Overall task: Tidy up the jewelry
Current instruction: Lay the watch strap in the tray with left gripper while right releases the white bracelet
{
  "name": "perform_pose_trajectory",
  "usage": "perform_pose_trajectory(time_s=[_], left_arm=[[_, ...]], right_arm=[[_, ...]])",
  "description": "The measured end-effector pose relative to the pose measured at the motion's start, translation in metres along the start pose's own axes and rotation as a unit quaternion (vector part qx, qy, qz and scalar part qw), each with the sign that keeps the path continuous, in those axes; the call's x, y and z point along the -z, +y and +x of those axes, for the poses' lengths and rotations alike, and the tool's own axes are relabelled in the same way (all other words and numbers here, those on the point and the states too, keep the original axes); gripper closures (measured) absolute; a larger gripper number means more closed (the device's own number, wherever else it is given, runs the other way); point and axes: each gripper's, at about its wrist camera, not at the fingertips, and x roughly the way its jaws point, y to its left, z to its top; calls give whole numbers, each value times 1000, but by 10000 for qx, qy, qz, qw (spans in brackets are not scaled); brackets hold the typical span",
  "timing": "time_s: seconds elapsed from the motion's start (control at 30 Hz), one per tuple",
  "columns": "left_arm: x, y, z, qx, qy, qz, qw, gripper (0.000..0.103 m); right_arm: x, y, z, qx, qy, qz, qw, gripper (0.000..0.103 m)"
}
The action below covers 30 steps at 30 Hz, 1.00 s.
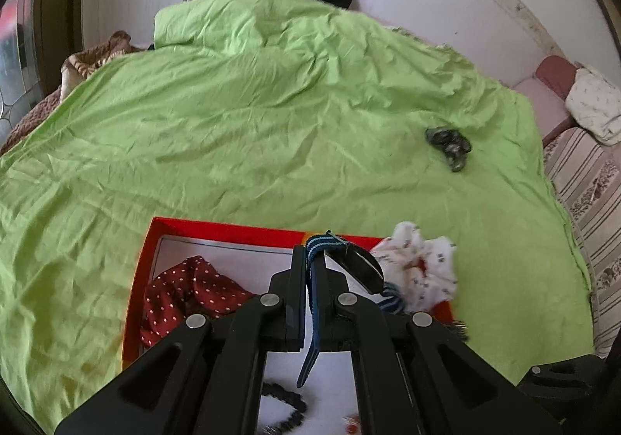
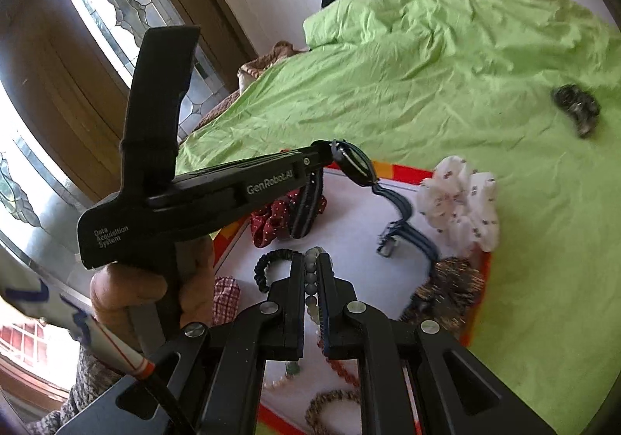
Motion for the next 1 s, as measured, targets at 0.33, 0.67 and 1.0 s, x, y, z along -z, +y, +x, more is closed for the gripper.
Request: perform_pose_trajectory(time_s=[0.33,0.67,1.0], left_arm=[[5,9,11,-308,199,106,9993,101],[13,12,24,-399,374,72,9985,101],[13,11,6,-7,73,-12,10000,62]], right_arm=[[0,-11,40,7,189,146,9997,96],[13,-26,41,570,249,54,9980,96],[14,-25,36,698,170,103,9974,75]])
